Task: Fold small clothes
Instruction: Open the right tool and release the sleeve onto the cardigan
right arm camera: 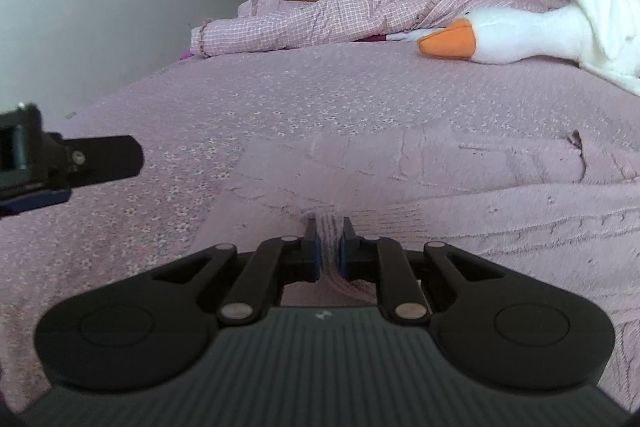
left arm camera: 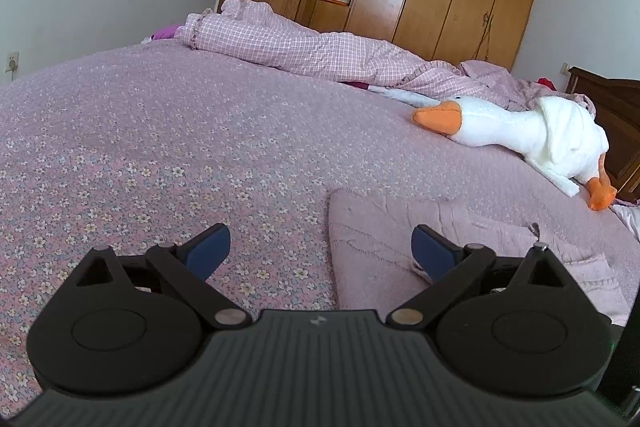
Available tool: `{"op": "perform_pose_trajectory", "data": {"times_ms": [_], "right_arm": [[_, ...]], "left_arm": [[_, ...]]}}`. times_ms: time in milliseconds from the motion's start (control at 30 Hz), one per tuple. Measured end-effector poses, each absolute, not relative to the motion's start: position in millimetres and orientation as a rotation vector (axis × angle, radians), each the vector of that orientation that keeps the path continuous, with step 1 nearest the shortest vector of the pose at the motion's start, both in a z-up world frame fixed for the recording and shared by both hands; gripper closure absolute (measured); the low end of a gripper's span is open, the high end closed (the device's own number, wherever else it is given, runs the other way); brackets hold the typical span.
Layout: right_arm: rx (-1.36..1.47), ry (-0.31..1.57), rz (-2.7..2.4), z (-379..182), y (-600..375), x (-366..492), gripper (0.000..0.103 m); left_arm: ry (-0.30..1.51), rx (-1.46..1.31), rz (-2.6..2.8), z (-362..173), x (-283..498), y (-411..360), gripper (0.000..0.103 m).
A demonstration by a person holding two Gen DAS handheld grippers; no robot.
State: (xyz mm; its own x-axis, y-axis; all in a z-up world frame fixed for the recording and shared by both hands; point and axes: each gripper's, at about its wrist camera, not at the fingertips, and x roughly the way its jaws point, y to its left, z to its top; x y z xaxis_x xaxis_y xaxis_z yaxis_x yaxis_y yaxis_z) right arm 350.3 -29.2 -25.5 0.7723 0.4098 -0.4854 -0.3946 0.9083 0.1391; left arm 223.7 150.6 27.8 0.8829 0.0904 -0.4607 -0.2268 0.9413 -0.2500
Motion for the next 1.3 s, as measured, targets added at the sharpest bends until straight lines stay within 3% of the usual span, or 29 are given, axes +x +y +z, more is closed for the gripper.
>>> {"op": "perform_pose_trajectory", "data": {"times_ms": [33,100,167,533,567,600,667,1100,1300], "right_arm": [[0.050,0.533,0.447,-25.3,-31.3,349.2,0.082],[0.104,0.540,0.485,-25.1,-35.1,347.7,0.060],[0.138,0.554,0.532,-26.2,-35.2,345.4,0.054],[-0.025,0.545,0.479,-26.8,-12.9,347.6,0.056],[-0.031,0.549,0.468,-29.4,-11.5,347.7,0.062],[-0.033,0.544,0.455,-31.2,-11.4,346.5,0.074],[-0.032,0.533,0.439,-31.6,-13.3,345.5,0.080],[0.110,0.430,0.480,16.8,-126.2,295.6,0.079],[0.120,0.411,0.428,22.9,-203.0,257.6,0.066]], "left_arm": [[0.461,-0.303,0.166,27.8,223.7,150.0,0.003],[0.461,-0.301,0.165,27.2,222.9,150.0,0.003],[0.462,-0.297,0.163,26.6,222.9,148.7,0.003],[0.467,-0.308,0.169,25.8,221.8,150.5,0.003],[0.468,-0.304,0.168,25.8,221.7,150.1,0.003],[0.469,-0.301,0.166,25.9,221.7,149.8,0.003],[0.468,-0.299,0.162,26.1,221.8,149.2,0.003],[0.485,-0.293,0.002,22.1,195.4,124.0,0.003],[0.518,-0.348,-0.048,15.9,168.6,108.3,0.003]]}}
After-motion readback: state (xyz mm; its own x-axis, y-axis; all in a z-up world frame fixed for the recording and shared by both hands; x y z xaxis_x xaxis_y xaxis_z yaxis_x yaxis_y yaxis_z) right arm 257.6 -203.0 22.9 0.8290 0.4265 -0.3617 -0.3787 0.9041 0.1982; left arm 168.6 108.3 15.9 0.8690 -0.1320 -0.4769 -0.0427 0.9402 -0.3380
